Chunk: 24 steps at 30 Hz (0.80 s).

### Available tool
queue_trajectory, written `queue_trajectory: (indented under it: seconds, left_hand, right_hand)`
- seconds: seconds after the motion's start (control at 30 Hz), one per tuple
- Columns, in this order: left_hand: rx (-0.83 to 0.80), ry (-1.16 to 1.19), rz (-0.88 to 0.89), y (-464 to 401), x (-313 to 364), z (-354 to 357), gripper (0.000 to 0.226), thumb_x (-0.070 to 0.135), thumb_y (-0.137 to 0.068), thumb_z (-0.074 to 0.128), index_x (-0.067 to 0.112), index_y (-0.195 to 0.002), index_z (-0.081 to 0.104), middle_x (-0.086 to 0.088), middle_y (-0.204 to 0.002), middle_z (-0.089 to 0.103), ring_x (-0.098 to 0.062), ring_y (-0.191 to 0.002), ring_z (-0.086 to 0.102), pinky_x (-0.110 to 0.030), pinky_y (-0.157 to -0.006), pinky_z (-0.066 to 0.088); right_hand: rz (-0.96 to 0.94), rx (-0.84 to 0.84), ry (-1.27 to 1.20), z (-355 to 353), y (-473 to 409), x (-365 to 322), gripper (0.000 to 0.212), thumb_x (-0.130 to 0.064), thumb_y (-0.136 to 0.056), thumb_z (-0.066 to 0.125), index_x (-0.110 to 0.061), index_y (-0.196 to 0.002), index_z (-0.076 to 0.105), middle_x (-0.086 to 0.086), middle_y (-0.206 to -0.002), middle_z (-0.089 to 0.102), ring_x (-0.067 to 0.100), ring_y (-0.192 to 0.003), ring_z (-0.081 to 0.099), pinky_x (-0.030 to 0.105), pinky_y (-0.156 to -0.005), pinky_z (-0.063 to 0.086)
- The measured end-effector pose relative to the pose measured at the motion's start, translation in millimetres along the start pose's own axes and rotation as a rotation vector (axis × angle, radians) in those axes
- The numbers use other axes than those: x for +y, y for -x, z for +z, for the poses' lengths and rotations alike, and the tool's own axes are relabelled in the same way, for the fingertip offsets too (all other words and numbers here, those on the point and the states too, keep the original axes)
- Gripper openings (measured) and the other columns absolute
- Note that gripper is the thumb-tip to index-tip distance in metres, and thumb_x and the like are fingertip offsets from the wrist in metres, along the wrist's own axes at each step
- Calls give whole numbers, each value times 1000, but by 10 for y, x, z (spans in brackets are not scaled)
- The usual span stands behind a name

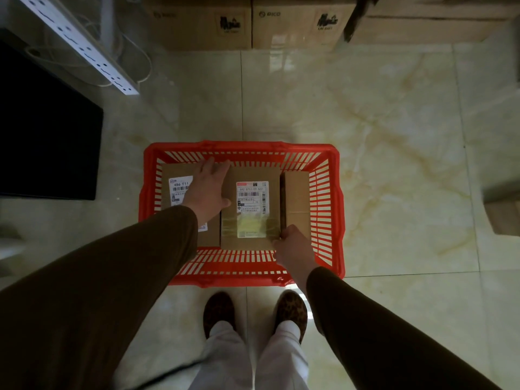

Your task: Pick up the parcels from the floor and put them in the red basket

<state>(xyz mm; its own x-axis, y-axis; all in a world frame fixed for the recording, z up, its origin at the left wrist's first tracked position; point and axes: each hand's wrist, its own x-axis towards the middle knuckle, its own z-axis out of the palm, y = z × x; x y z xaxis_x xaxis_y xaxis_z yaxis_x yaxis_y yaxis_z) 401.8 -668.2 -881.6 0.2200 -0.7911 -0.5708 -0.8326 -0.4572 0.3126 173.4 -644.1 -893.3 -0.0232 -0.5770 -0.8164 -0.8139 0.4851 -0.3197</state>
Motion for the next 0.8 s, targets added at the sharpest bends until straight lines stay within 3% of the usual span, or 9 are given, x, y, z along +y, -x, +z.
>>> queue_trajectory:
  seconds: [0.4, 0.53, 0.73, 0.8]
  left_hand:
    - [-31, -37, 23, 29, -41, 24, 103, 19, -87, 74, 30, -160, 1, -5, -168, -5, -27, -153, -9, -46, -121, 14]
    - [-72, -24, 35, 87, -17, -30, 105, 21, -88, 74, 30, -160, -2, -4, -167, -12, -25, -153, -14, -46, -122, 12]
    - [-36, 76, 52, 404, 249, -194, 99, 24, -89, 72, 26, -160, 3, -3, -168, -7, -22, -153, -11, -41, -123, 7]
    - [-35, 123, 54, 540, 429, -292, 94, 25, -91, 71, 26, -160, 8, -1, -168, -4, -20, -154, -8, -41, -124, 6]
  right_hand:
    - [-39, 40, -35, 78, -15, 53, 8, -18, -102, 56, -22, -107, 50, -5, -86, 63, 10, -75, 67, 23, -61, 53]
    - [-62, 14, 6, 67, 13, 76, 17, -24, -101, 56, -19, -117, 54, -2, -90, 68, 10, -71, 66, 21, -55, 48]
    - [-151, 134, -16, -317, 248, -12, 32, -22, -98, 61, -18, -129, 56, 4, -113, 68, 18, -84, 72, 35, -74, 64]
    - [-199, 188, -81, -537, 369, -34, 35, -21, -98, 61, -17, -133, 57, 4, -124, 64, 18, -95, 70, 30, -72, 60]
